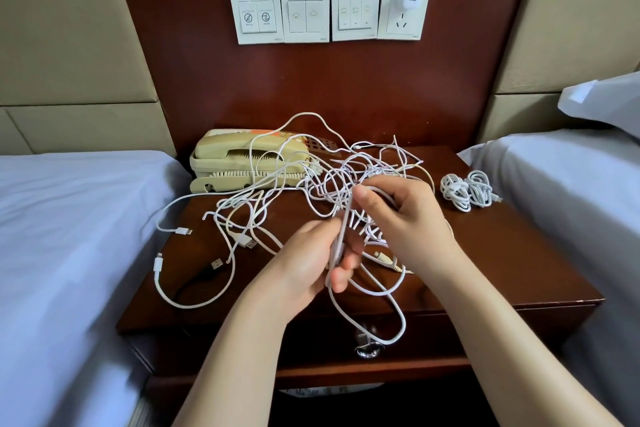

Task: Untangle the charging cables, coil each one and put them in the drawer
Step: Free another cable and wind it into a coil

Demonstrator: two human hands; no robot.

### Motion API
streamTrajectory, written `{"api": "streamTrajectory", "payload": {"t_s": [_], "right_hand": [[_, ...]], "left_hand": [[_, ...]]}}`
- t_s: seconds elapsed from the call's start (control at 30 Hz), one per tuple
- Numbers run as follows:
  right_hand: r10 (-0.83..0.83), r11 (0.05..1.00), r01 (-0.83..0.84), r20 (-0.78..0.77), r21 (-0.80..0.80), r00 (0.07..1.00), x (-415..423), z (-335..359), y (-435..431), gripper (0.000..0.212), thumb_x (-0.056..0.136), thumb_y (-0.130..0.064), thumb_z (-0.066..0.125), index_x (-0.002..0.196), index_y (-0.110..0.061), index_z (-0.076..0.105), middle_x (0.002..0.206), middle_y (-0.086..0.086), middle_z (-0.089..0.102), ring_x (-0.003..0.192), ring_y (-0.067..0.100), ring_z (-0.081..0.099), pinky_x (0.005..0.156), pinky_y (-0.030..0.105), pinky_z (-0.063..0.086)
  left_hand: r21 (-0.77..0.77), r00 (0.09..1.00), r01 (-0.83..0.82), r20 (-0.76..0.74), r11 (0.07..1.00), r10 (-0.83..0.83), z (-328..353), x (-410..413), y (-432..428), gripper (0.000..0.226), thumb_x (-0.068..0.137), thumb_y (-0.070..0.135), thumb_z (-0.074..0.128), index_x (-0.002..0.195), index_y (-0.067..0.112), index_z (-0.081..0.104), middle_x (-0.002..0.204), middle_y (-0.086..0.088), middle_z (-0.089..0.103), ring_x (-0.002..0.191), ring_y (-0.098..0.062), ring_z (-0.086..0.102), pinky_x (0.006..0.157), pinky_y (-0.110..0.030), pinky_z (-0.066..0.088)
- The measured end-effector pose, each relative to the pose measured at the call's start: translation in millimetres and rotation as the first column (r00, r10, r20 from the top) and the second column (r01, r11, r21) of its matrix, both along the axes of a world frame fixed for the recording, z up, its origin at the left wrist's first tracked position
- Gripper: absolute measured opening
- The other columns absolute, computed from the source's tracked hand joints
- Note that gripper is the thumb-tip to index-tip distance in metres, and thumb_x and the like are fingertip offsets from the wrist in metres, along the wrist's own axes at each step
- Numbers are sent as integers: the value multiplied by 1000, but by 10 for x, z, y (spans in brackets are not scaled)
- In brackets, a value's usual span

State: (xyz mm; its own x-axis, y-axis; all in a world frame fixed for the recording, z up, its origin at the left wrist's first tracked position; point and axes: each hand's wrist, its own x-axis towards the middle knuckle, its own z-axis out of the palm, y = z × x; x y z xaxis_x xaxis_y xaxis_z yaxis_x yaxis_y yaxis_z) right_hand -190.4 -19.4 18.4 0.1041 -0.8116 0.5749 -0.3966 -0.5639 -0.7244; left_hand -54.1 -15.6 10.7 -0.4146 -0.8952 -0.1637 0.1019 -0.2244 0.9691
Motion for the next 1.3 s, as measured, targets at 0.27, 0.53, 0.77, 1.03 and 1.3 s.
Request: {"api": "streamTrajectory", "payload": {"t_s": [0.27, 0.53, 0.77, 1.03, 1.3], "right_hand": [[-26, 996, 28, -32, 89, 999, 11, -154, -139, 34, 98, -21, 48, 66, -14, 59, 54, 1, 48, 53, 3, 38, 53, 20, 31], [140, 923, -58, -192, 381, 971, 119, -249, -120, 37, 100, -18, 43, 71, -14, 66, 46, -7, 35, 41, 5, 29, 48, 15, 26], [278, 917, -79, -484, 392, 830, 305, -169, 81, 29, 99, -26, 47, 74, -24, 62, 62, -3, 53, 55, 8, 45, 56, 19, 35], [208, 975, -95, -676, 201, 707, 371, -49, 191, 25, 97, -24, 48, 76, -14, 57, 60, -5, 41, 62, 19, 41, 65, 37, 42], [210, 977, -193, -524, 87, 825, 301, 17, 175, 28, 92, -22, 57, 65, -15, 53, 54, -1, 42, 54, 16, 39, 51, 22, 28]], "left_hand": [[50, 957, 217, -207, 975, -202, 51, 58, 38, 53, 98, 42, 28, 60, 11, 48, 43, 5, 35, 30, -1, 25, 33, -14, 22], [6, 931, 15, -365, 1000, -12, 86, 187, 16, 48, 100, 31, 30, 58, 12, 45, 41, 6, 33, 28, -1, 25, 33, -14, 23], [142, 874, -208, -416, 968, 249, 96, 219, -76, 47, 102, 33, 28, 62, 12, 39, 39, 6, 31, 27, -2, 24, 31, -14, 22], [65, 841, -462, -282, 884, 461, 82, 197, -168, 50, 103, 33, 26, 64, 8, 43, 36, 4, 38, 26, -7, 30, 35, -12, 27], [-216, 817, -562, 3, 798, 576, -3, 176, -225, 54, 103, 27, 27, 60, 7, 52, 38, 3, 54, 31, -5, 48, 38, -14, 37]]}}
